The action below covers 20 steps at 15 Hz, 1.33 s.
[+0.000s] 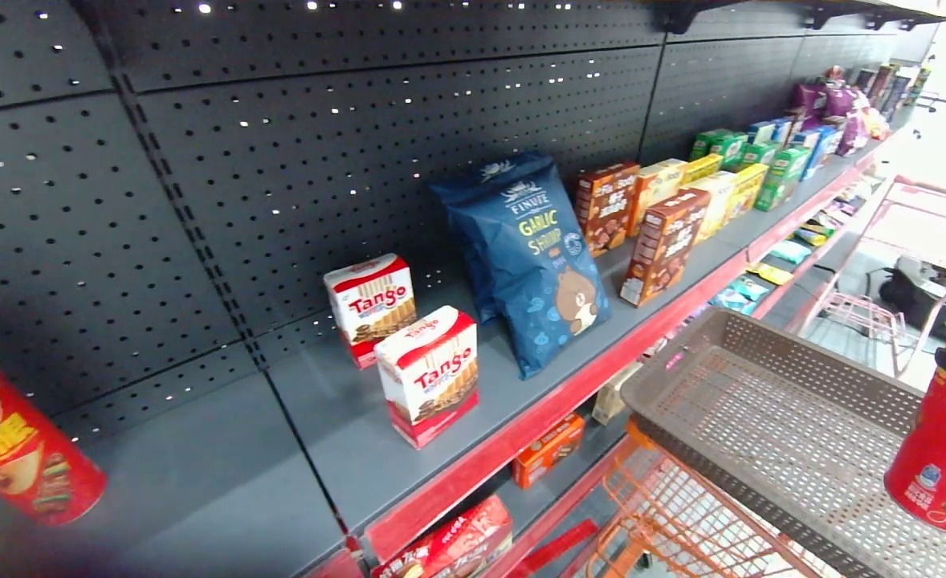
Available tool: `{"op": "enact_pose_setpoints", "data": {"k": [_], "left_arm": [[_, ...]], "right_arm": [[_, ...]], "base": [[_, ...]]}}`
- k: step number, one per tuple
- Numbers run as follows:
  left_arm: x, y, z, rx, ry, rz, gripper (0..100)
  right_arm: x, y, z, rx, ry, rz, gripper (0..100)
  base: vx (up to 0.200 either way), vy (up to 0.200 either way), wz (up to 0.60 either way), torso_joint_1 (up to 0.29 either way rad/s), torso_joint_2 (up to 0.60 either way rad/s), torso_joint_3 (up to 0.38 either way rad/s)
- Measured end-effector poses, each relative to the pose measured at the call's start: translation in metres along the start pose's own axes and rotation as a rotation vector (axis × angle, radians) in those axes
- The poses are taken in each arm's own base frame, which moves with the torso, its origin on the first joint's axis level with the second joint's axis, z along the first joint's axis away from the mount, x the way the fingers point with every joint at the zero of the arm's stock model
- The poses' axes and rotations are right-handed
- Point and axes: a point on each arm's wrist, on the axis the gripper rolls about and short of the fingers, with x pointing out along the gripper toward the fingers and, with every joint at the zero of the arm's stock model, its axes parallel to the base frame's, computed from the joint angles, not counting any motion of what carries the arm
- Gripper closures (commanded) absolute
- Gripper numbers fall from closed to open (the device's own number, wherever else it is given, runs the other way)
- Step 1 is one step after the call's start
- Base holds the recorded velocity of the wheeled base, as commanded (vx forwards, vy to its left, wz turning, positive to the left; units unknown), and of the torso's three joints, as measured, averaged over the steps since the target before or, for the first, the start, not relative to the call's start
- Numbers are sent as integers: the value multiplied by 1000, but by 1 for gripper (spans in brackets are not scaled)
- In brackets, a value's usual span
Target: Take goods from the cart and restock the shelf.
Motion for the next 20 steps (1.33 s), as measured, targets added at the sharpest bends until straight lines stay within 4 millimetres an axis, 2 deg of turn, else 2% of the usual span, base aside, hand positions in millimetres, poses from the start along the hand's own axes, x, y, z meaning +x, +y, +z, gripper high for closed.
{"op": "enact_pose_setpoints", "data": {"k": [8, 11, 15, 20], "left_arm": [[0, 0, 0, 0, -1, 0, 0], [0, 0, 0, 0, 0, 1, 0], [0, 0, 0, 0, 0, -1, 0], [0, 0, 0, 0, 0, 0, 0]], "right_arm": [[-3, 2, 7, -5, -29, 38, 100], [-5, 0, 11, -4, -36, 40, 100], [-19, 2, 22, -13, -66, 150, 100], [-20, 19, 20, -55, -42, 311, 100]], "base": [[0, 0, 600, 4, 1, 2], [0, 0, 0, 0, 0, 0], [0, 0, 0, 0, 0, 0], [0, 0, 0, 0, 0, 0]]}}
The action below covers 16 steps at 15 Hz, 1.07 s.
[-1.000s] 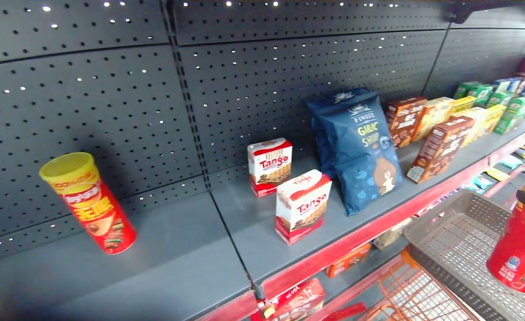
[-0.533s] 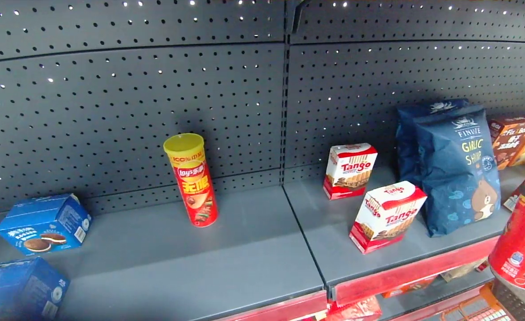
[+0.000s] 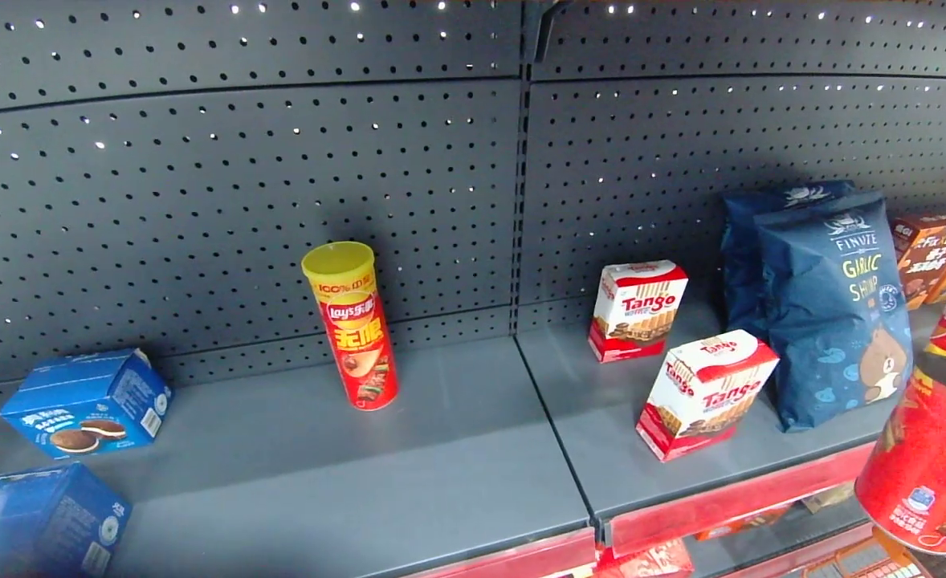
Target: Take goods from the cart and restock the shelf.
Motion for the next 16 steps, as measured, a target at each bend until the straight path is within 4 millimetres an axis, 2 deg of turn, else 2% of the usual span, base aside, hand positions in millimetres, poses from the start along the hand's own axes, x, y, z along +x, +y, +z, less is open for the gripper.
{"op": "enact_pose_setpoints", "data": {"k": [3, 7, 9, 13, 16], "left_arm": [[0, 0, 0, 0, 0, 0, 0], [0, 0, 0, 0, -1, 0, 0], [0, 0, 0, 0, -1, 1, 0], [0, 0, 0, 0, 0, 0, 0], [0, 0, 0, 0, 0, 0, 0]], "right_arm": [[5, 4, 0, -7, 13, 46, 100], [7, 6, 0, -5, 14, 67, 100], [5, 8, 8, 27, -22, 112, 100], [-9, 12, 30, 43, -132, 236, 100], [-20, 18, 34, 48, -169, 335, 100]], "base": [[0, 0, 600, 1, 2, 2], [0, 0, 0, 0, 0, 0], [0, 0, 0, 0, 0, 0], [0, 0, 0, 0, 0, 0], [0, 0, 0, 0, 0, 0]]}}
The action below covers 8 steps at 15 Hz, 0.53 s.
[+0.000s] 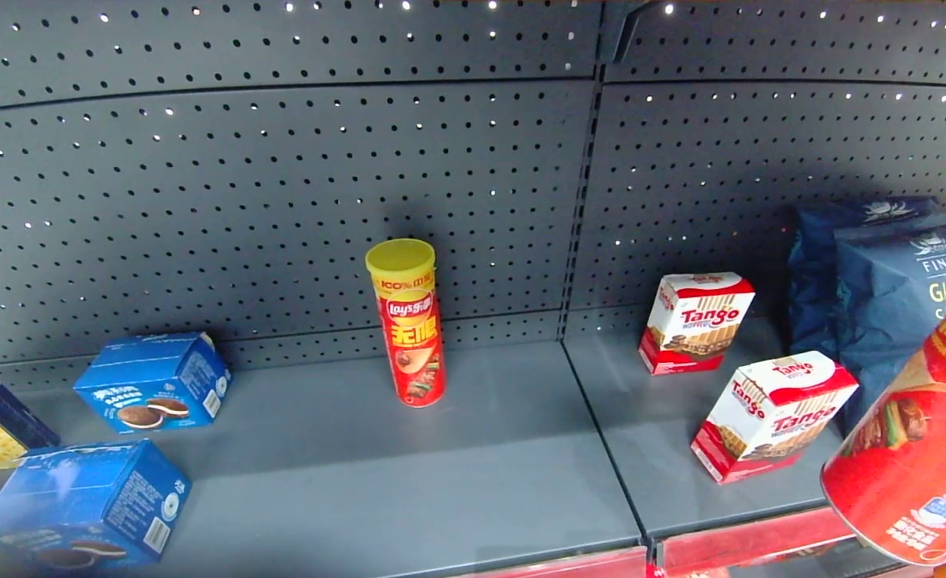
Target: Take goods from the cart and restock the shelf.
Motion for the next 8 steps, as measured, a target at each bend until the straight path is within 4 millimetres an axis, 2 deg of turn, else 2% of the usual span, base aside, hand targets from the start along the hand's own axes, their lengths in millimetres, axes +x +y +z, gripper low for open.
{"op": "enact_pose_setpoints", "data": {"k": [4, 8], "left_arm": [[0, 0, 0, 0, 0, 0, 0], [0, -1, 0, 16, 6, -25, 0]], "right_arm": [[-2, 13, -1, 57, -34, 145, 100], [10, 22, -9, 57, 11, 215, 100]], "base": [[0, 0, 0, 0, 0, 0], [0, 0, 0, 0, 0, 0]]}}
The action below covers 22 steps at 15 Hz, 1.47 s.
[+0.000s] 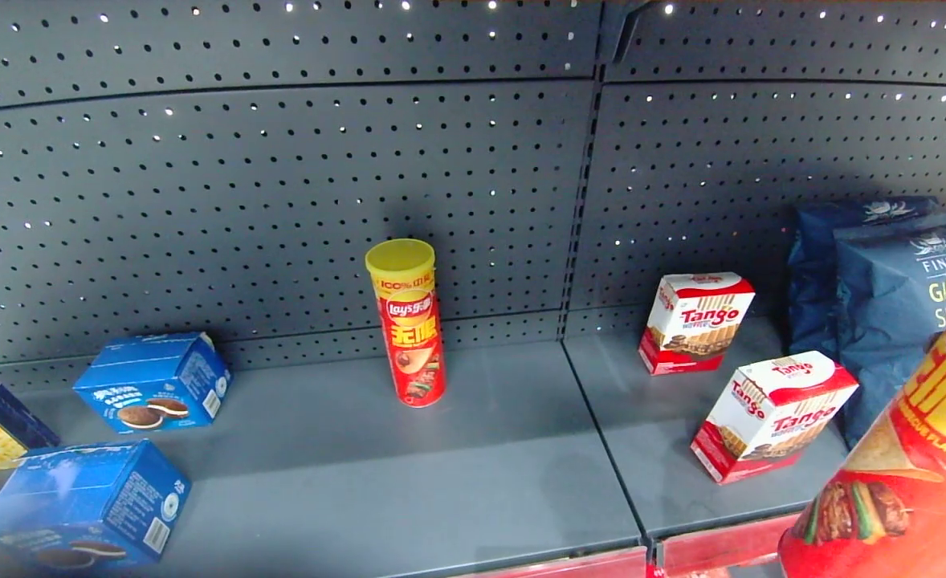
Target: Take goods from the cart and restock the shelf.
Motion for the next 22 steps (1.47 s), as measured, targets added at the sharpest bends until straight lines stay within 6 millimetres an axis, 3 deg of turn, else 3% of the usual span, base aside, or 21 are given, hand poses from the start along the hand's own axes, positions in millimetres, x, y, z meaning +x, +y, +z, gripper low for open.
{"op": "enact_pose_setpoints", "data": {"k": [4, 6, 7, 10, 14, 16, 19, 22], "left_arm": [[0, -1, 1, 18, 1, -29, 0], [-3, -1, 13, 27, -17, -28, 0], [-5, -1, 27, 32, -27, -51, 0], [2, -2, 96, 36, -15, -177, 0], [57, -7, 192, 13, 24, -320, 0], [97, -13, 220, 31, 4, -426, 0], [160, -24, 223, 91, -18, -545, 0], [218, -36, 208, 109, -14, -702, 0]], "right_arm": [[10, -1, -11, 2, 59, -17, 100], [10, -1, -24, 1, 99, -60, 100], [9, 1, -29, 1, 111, -51, 100], [5, 1, -31, -4, 107, -85, 100], [-5, 1, -29, -4, 71, -118, 100], [-11, 0, -31, -2, 60, -144, 100], [-17, -1, -31, -1, 42, -175, 100], [-22, -1, -30, -1, 24, -203, 100]], "base": [[0, 0, 0, 0, 0, 0], [0, 0, 0, 0, 0, 0], [0, 0, 0, 0, 0, 0], [0, 0, 0, 0, 0, 0], [0, 0, 0, 0, 0, 0], [0, 0, 0, 0, 0, 0], [0, 0, 0, 0, 0, 0], [0, 0, 0, 0, 0, 0]]}}
